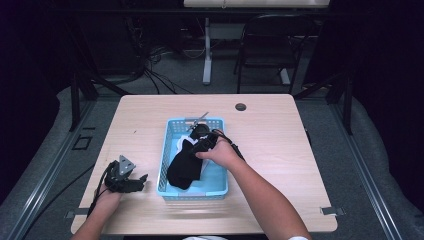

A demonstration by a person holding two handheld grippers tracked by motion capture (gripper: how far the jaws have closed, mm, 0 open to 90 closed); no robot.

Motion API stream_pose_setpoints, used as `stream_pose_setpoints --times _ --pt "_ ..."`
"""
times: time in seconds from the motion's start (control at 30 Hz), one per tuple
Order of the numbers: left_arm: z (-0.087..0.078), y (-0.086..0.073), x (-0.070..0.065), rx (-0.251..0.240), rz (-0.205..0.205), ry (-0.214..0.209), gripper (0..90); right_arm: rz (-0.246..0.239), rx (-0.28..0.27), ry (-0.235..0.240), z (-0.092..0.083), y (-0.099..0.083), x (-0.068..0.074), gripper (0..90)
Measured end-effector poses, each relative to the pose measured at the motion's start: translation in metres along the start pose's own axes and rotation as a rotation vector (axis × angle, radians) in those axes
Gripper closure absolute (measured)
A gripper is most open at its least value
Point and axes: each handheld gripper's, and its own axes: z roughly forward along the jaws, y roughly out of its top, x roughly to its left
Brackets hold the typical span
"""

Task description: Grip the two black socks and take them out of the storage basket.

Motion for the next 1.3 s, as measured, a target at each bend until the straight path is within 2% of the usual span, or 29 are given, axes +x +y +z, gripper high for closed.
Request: stream_pose_setpoints --times 0.07,0.17,0.2,0.37,0.53,0.63,1.07,1.2,1.23,1.3 --pt "0.0 0.0 0.0 0.0 0.0 0.0 15.6 -0.001 0.003 0.001 0.0 0.0 0.001 62.7" --pt "0.0 0.0 0.0 0.0 0.0 0.0 15.6 -0.009 -0.002 -0.004 -0.002 -0.001 0.002 72.6" --pt "0.0 0.0 0.0 0.0 0.0 0.0 15.6 -0.009 -0.002 -0.004 -0.002 -0.001 0.002 72.6" --pt "0.0 0.0 0.0 -0.002 0.001 0.003 15.6 -0.027 0.003 -0.027 -0.005 -0.002 0.002 84.3" --pt "0.0 0.0 0.0 0.002 0.002 0.0 15.6 -0.027 -0.029 -0.028 -0.008 -0.003 0.004 87.1" --pt "0.0 0.0 0.0 -0.002 0.002 0.004 15.6 -0.043 -0.042 -0.025 -0.015 -0.002 0.008 87.3" --pt "0.0 0.0 -0.001 -0.001 0.004 0.006 15.6 -0.12 -0.189 -0.012 -0.072 0.002 0.044 87.6" --pt "0.0 0.0 0.0 0.003 0.006 0.004 15.6 -0.152 -0.228 -0.024 -0.09 0.006 0.053 87.7" --pt "0.0 0.0 0.0 0.003 0.006 0.004 15.6 -0.152 -0.228 -0.024 -0.09 0.006 0.053 87.7" --pt "0.0 0.0 0.0 0.003 0.005 0.003 15.6 -0.173 -0.253 -0.043 -0.103 0.009 0.059 87.6"
